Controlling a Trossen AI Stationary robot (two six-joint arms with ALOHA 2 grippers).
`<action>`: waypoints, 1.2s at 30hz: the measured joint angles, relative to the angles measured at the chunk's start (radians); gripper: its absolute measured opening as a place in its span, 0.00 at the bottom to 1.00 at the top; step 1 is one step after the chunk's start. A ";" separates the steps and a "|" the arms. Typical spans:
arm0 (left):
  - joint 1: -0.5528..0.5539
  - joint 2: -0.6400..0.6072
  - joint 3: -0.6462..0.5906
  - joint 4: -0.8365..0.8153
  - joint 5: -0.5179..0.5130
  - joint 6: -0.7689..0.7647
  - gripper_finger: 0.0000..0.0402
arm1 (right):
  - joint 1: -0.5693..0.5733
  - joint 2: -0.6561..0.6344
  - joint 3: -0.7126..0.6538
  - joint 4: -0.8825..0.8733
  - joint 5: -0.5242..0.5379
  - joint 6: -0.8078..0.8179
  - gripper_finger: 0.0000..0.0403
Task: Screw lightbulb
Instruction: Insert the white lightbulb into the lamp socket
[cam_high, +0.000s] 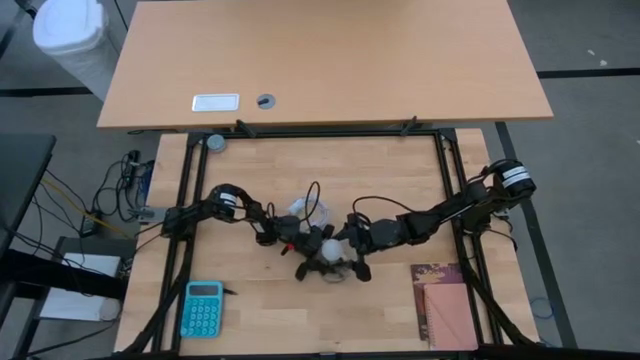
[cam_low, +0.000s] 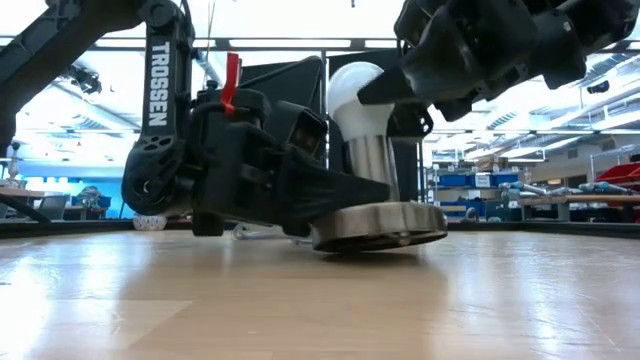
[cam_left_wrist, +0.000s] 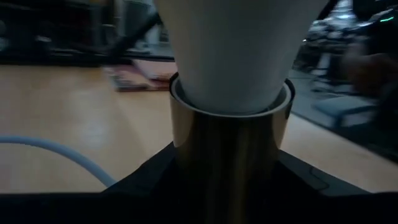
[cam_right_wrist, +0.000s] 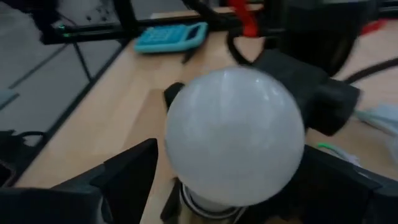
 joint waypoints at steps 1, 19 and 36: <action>-0.001 0.001 0.000 0.008 0.028 -0.011 0.49 | 0.002 0.011 0.000 0.023 -0.013 -0.001 0.86; 0.011 0.000 0.001 0.020 0.117 -0.058 0.49 | 0.006 0.276 -0.002 0.447 -0.083 0.044 0.85; 0.014 -0.003 0.001 0.017 0.116 -0.057 0.49 | 0.006 0.286 -0.002 0.467 -0.076 0.052 0.58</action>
